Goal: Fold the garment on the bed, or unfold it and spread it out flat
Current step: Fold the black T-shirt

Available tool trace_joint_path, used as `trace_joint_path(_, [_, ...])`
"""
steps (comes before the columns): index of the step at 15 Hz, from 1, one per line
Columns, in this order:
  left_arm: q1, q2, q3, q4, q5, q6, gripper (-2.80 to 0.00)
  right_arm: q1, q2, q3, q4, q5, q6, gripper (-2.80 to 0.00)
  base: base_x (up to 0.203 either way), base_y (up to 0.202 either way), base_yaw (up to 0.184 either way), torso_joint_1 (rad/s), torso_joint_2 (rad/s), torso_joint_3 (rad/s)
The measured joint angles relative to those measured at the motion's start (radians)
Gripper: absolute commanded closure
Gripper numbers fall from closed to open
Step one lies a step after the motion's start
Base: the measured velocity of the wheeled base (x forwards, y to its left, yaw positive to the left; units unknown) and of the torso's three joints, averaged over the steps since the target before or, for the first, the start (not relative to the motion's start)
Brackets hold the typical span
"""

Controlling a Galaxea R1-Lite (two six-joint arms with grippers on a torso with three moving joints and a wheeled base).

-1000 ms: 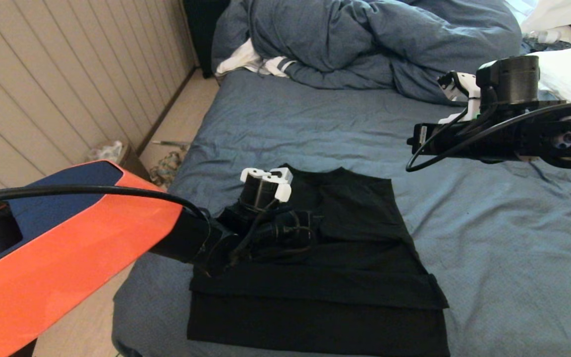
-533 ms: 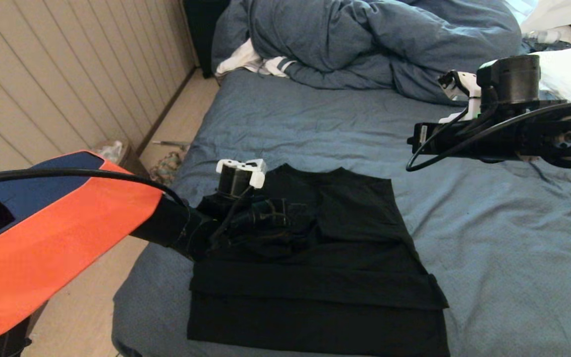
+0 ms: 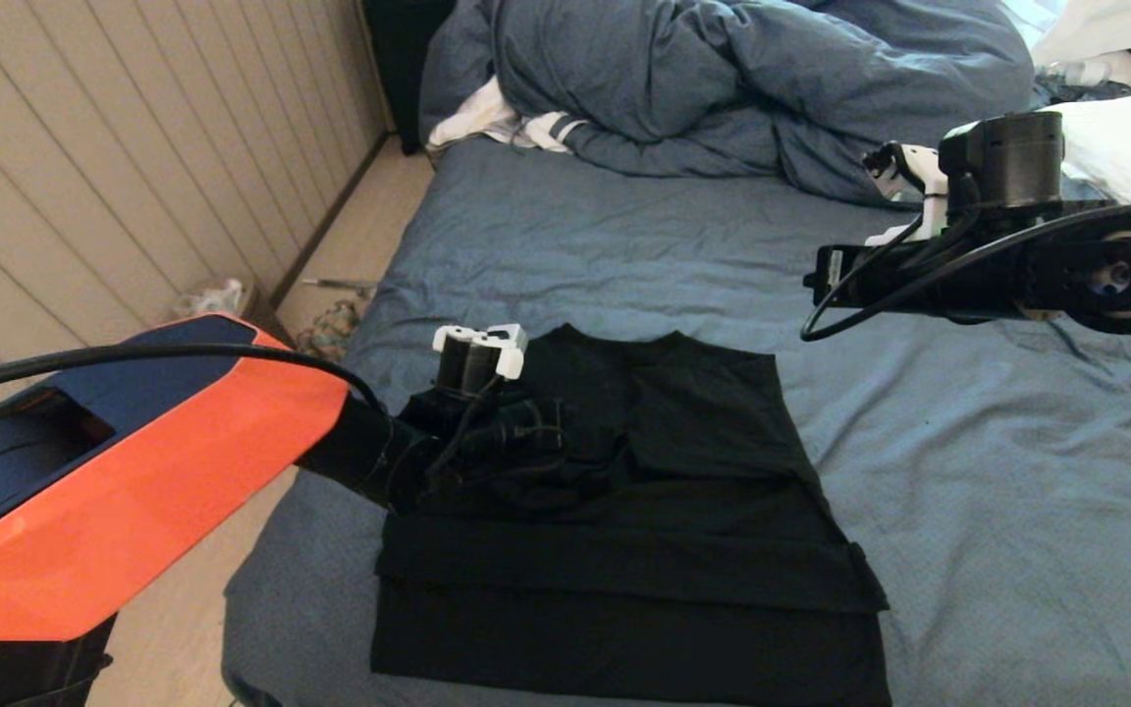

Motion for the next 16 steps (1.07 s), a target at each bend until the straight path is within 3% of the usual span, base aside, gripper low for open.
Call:
trace_joint_path(3, [0.009, 0.034, -0.014, -0.004, 0.000, 0.003, 0.00, 0.000, 0.001, -0.001, 0.000, 0.000, 0.000, 0.00, 0.000, 0.000, 0.000, 0.000, 0.00, 0.000])
trace_joint_path(7, [0.074, 0.083, -0.054, -0.011, 0.004, 0.023, 0.00, 0.004, 0.005, 0.004, 0.000, 0.000, -0.001, 0.00, 0.000, 0.000, 0.000, 0.000, 0.00, 0.000])
trace_joint_path(11, [0.155, 0.116, -0.146, 0.008, 0.030, 0.024, 0.00, 0.006, 0.008, 0.009, 0.000, 0.000, -0.001, 0.00, 0.000, 0.000, 0.000, 0.000, 0.00, 0.000])
trace_joint_path(16, [0.199, 0.146, -0.293, 0.094, 0.037, 0.014, 0.00, 0.006, 0.011, 0.011, 0.000, 0.000, -0.001, 0.00, 0.000, 0.000, 0.000, 0.000, 0.00, 0.000])
